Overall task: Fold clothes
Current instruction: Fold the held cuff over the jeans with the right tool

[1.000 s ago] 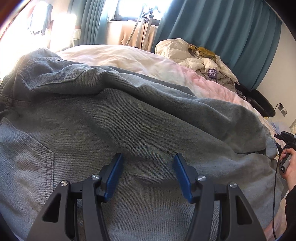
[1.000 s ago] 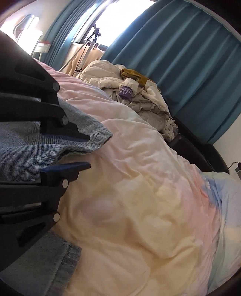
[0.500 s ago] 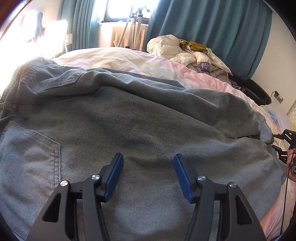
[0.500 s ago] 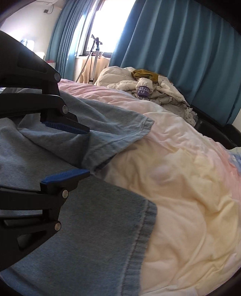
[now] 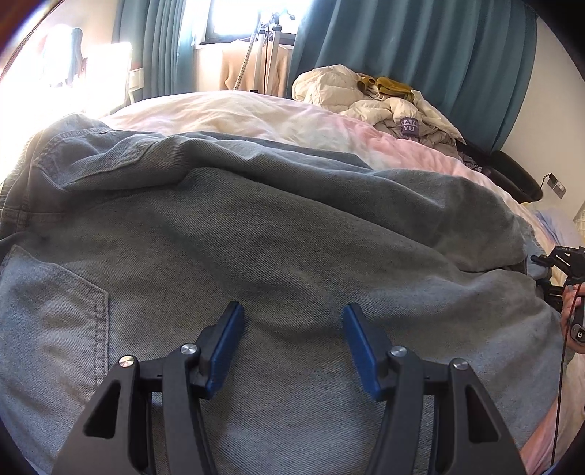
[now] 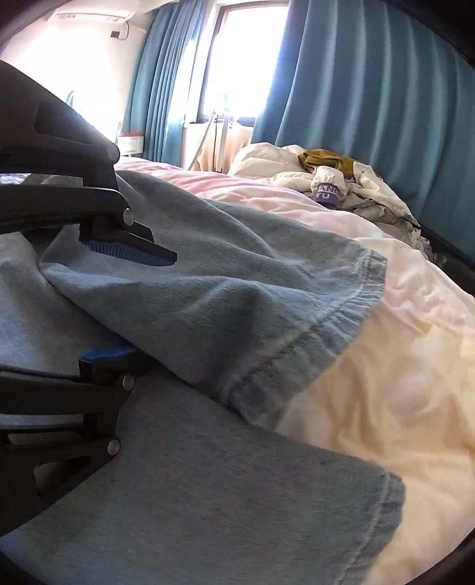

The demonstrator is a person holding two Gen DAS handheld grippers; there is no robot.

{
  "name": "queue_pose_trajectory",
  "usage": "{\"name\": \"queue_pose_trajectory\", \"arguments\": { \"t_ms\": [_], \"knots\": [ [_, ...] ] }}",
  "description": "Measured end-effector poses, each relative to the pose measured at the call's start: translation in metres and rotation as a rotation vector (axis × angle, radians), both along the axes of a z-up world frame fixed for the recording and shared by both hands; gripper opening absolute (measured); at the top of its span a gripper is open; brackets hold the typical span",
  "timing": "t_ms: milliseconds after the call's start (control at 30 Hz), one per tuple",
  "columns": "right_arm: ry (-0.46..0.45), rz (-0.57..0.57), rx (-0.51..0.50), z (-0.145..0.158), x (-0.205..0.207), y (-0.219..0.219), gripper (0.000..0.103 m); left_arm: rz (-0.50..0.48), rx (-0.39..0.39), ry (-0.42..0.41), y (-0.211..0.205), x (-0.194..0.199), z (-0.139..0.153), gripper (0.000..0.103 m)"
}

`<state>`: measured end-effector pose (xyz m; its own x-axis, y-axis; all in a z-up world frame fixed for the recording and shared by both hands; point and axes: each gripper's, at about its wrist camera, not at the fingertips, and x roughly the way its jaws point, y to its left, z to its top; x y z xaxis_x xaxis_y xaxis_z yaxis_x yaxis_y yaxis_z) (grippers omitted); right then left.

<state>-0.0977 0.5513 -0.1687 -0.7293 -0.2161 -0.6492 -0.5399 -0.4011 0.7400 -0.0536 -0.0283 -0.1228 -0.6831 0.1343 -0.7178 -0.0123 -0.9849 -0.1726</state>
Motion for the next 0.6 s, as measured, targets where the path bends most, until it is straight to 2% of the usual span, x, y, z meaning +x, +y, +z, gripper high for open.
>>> {"name": "queue_pose_trajectory", "arguments": {
  "t_ms": [33,133,233,333,367,433,533,600],
  "knots": [
    [-0.002,-0.011,0.034,0.002,-0.001,0.006,0.008,-0.001,0.005,0.008,0.000,0.000,0.001,0.058],
    [0.045,-0.037,0.151,0.022,-0.004,0.020,0.005,-0.004,0.022,0.034,0.000,0.000,0.004,0.058],
    [0.126,-0.079,0.392,0.065,-0.001,0.022,0.004,-0.007,0.038,0.059,0.000,0.000,0.007,0.058],
    [0.189,-0.078,0.581,0.094,-0.003,0.010,0.004,-0.023,0.056,0.111,0.001,0.002,0.016,0.058],
    [0.192,-0.079,0.613,0.097,-0.004,0.008,0.004,-0.027,0.058,0.110,0.002,0.001,0.016,0.058],
    [0.110,-0.080,0.554,0.074,-0.009,0.015,0.004,-0.035,0.064,0.108,0.004,0.000,0.016,0.058],
    [-0.080,-0.070,0.371,0.012,-0.007,0.034,0.005,-0.037,0.037,0.058,0.009,-0.007,0.007,0.058],
    [-0.081,-0.076,0.270,-0.012,0.002,0.043,0.003,-0.035,0.034,0.030,0.010,-0.011,0.003,0.058]
  ]
}}
